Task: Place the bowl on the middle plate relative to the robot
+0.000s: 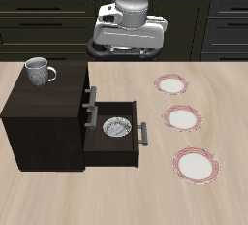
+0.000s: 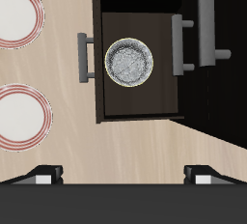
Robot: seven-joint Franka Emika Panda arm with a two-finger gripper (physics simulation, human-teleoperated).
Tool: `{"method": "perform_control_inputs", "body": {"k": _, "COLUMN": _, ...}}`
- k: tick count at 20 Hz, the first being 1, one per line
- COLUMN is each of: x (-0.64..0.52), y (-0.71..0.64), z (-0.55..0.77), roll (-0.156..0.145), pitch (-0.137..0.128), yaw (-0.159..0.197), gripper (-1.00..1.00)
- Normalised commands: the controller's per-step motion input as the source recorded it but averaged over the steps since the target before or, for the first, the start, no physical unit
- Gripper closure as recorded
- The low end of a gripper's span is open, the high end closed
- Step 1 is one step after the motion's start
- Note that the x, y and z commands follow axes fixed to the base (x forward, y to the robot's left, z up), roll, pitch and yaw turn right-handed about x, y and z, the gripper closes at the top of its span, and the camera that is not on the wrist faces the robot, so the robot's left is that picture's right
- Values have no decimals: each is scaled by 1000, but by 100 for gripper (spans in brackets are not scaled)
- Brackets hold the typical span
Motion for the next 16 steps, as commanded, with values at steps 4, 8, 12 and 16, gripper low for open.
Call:
{"method": "perform_control_inputs", "body": {"k": 4, "x": 266, "y": 107, "z": 12, "roll": 3, "pitch": 1, "yaw": -45, "gripper": -100}}
{"method": "perform_control_inputs", "body": {"k": 8, "x": 221, "y": 182, "z": 23, "roll": -13, "pitch": 0, "yaw": -41, "gripper": -100}}
{"method": "perform_control_inputs", "body": {"k": 12, "x": 254, "y": 131, "z": 35, "roll": -2, "pitch": 7, "yaw": -64, "gripper": -100}}
{"method": "perform_control_inputs", "body": {"k": 16, "x": 210, "y": -49, "z": 29, "roll": 1, "pitch": 13, "yaw": -125, "gripper": -100}}
